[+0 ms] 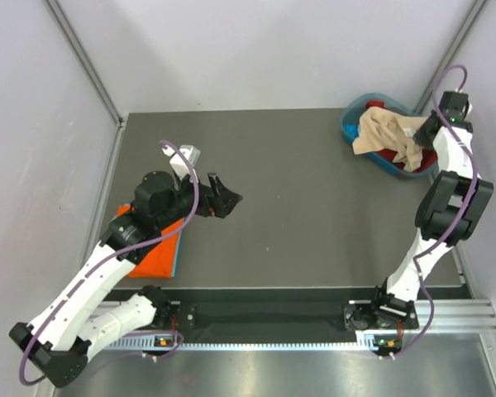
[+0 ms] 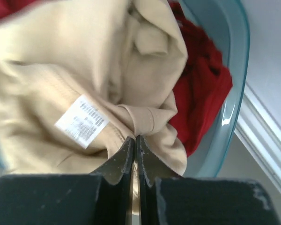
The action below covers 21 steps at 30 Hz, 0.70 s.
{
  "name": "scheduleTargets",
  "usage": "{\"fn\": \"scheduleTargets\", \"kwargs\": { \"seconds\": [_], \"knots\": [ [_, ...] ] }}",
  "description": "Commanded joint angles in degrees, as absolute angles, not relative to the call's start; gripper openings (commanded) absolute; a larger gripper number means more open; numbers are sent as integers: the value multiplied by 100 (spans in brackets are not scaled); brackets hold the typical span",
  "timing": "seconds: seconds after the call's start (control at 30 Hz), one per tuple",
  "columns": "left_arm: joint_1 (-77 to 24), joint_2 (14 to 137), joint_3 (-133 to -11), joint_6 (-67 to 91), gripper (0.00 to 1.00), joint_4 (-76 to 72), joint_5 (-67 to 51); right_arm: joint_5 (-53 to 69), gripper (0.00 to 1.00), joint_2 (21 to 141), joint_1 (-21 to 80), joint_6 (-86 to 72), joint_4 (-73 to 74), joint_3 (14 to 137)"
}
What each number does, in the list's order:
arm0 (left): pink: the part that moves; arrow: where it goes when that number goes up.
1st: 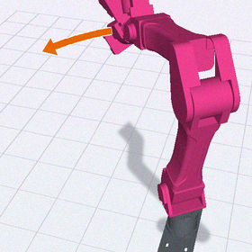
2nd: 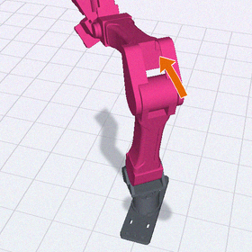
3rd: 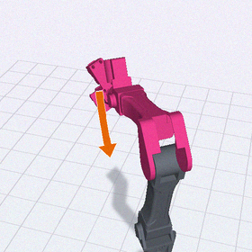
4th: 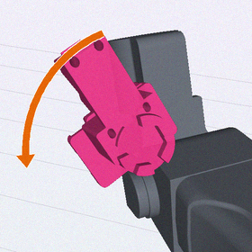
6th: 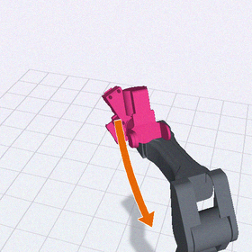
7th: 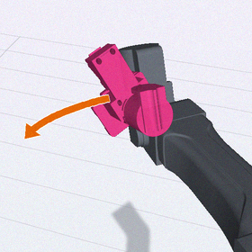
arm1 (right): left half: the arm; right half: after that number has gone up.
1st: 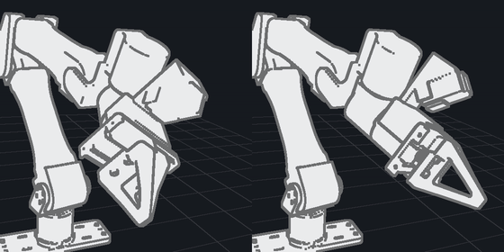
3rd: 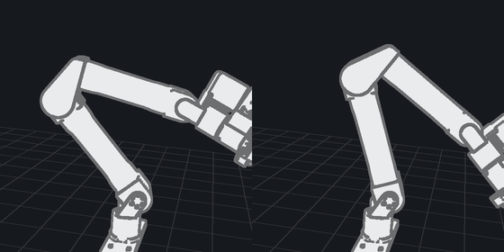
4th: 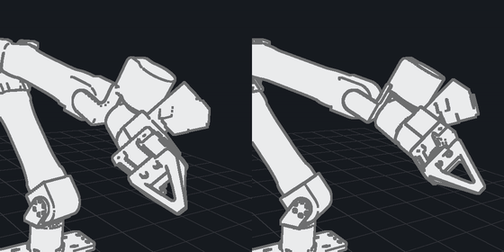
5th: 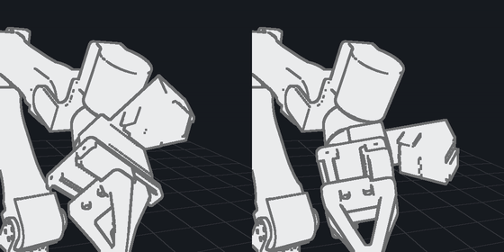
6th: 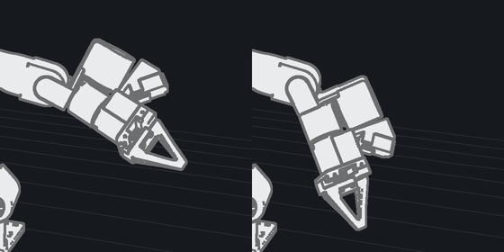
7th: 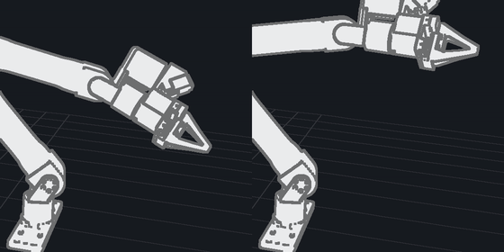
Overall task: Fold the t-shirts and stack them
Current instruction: Grab the tshirt from the pile, then move the tshirt to the center of the board
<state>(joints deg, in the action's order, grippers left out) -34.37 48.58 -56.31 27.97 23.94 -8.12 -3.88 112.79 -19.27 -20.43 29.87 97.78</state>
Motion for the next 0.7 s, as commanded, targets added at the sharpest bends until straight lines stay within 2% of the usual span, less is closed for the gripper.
{"fn": "scheduleTargets", "kwargs": {
  "seconds": [0.0, 0.2, 0.27, 0.47, 0.63, 0.67],
  "knots": [
    [-3428, 5070, -5598, 2873, 95, 1714, -642, -196, 0, 10522, -1846, -1828, 3277, 10965],
    [-3340, 5888, -6310, 3331, 93, 1468, -1072, 755, 0, 9327, -1249, -1828, 4262, 12250],
    [-3322, 6020, -6486, 3349, 93, 1476, -1002, 1325, 0, 8697, -915, -2029, 4219, 12226],
    [-2971, 6082, -7004, 3112, 93, 2485, -511, 2293, 0, 7114, 447, -2522, 3525, 10918],
    [-2777, 5687, -6997, 2927, 93, 3294, 455, 2137, 0, 6399, 1535, -2558, 3296, 8854],
    [-2769, 5617, -6953, 2962, 93, 3339, 518, 1988, 0, 6190, 1721, -2575, 3235, 8033]
  ]
}}
